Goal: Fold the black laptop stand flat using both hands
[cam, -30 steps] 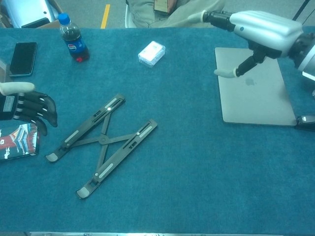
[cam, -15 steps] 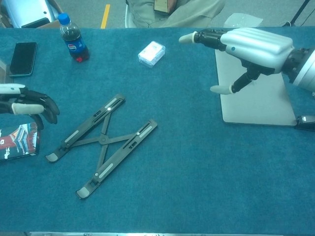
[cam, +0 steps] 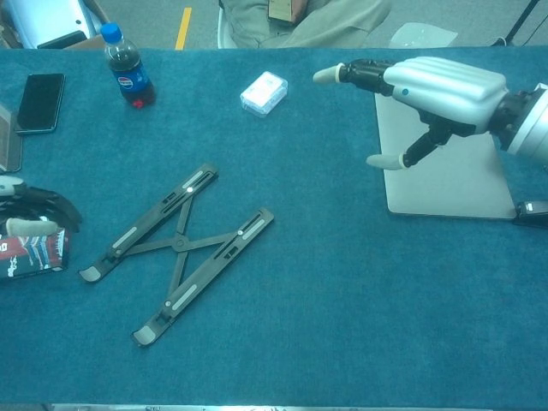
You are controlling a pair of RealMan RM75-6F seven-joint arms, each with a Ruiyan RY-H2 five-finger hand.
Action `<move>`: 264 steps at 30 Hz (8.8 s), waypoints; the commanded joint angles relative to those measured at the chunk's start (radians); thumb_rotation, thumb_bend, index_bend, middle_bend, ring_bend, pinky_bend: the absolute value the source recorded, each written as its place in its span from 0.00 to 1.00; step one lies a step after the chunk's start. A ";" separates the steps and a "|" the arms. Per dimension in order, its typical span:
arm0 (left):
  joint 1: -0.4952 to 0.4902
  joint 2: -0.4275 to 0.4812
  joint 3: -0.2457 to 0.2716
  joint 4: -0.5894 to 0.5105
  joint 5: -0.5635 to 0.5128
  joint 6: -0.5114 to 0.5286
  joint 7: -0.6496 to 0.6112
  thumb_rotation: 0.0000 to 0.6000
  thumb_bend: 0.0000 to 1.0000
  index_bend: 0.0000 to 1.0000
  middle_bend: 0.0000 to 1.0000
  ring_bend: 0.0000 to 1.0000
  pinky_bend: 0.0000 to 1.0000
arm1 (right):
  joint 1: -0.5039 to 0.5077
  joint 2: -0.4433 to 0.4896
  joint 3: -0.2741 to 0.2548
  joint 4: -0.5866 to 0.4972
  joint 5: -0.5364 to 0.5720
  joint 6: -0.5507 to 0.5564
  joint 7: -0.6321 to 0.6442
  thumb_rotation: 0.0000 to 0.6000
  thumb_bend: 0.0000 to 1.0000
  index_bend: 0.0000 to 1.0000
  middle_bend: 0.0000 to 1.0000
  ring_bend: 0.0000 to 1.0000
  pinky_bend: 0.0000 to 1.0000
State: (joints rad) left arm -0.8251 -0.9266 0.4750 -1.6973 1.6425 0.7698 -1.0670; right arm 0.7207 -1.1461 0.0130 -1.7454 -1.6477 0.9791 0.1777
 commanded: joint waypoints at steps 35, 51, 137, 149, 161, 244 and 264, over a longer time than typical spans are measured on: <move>-0.007 -0.102 -0.123 0.039 0.047 -0.050 -0.083 0.44 0.25 0.21 0.24 0.17 0.21 | 0.027 -0.056 -0.038 -0.014 -0.077 -0.040 -0.030 1.00 0.23 0.00 0.08 0.00 0.10; 0.037 -0.090 -0.174 0.053 -0.027 -0.031 0.018 0.45 0.25 0.21 0.24 0.16 0.21 | 0.042 -0.314 -0.023 0.124 -0.101 -0.061 -0.319 1.00 0.11 0.00 0.02 0.00 0.10; 0.112 -0.029 -0.227 0.026 -0.016 -0.057 -0.096 0.47 0.25 0.13 0.22 0.19 0.21 | 0.258 -0.858 0.110 0.833 0.048 -0.072 -0.317 1.00 0.09 0.00 0.01 0.00 0.10; 0.088 -0.002 -0.244 -0.038 -0.112 -0.172 0.111 0.16 0.25 0.05 0.17 0.07 0.21 | 0.241 -0.808 0.099 0.752 0.060 -0.053 -0.324 1.00 0.09 0.00 0.01 0.00 0.10; 0.085 -0.010 -0.286 -0.083 -0.211 -0.235 0.268 0.02 0.25 0.01 0.19 0.01 0.16 | 0.238 -0.776 0.095 0.707 0.078 -0.063 -0.322 1.00 0.09 0.00 0.01 0.00 0.10; 0.175 -0.086 -0.447 -0.193 -0.333 -0.459 0.476 0.00 0.25 0.00 0.13 0.00 0.09 | 0.252 -0.904 0.046 0.841 0.040 -0.066 -0.223 1.00 0.09 0.00 0.01 0.00 0.08; 0.169 -0.112 -0.462 -0.212 -0.309 -0.491 0.464 0.00 0.25 0.00 0.13 0.00 0.09 | 0.266 -0.941 0.077 0.870 0.058 -0.069 -0.235 1.00 0.09 0.00 0.01 0.00 0.07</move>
State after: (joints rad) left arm -0.6555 -1.0383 0.0134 -1.9091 1.3330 0.2791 -0.6032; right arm 0.9870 -2.0871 0.0899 -0.8755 -1.5899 0.9098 -0.0573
